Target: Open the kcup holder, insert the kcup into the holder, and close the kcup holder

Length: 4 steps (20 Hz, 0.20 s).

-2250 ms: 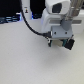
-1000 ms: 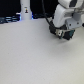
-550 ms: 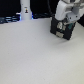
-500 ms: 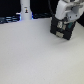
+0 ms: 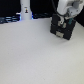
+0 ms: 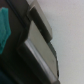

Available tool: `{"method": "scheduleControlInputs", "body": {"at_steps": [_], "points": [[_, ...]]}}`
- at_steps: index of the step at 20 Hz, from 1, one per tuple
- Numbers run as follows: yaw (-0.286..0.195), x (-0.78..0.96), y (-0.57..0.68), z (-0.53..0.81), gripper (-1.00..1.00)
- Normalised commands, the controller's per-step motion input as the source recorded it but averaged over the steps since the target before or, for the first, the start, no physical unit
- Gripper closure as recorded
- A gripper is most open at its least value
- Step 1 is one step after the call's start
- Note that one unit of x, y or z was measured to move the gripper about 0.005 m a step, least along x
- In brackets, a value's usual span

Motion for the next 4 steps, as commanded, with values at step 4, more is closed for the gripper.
{"method": "scheduleControlInputs", "body": {"at_steps": [4], "points": [[-0.005, 0.07, 0.01, 0.32, -1.00]]}}
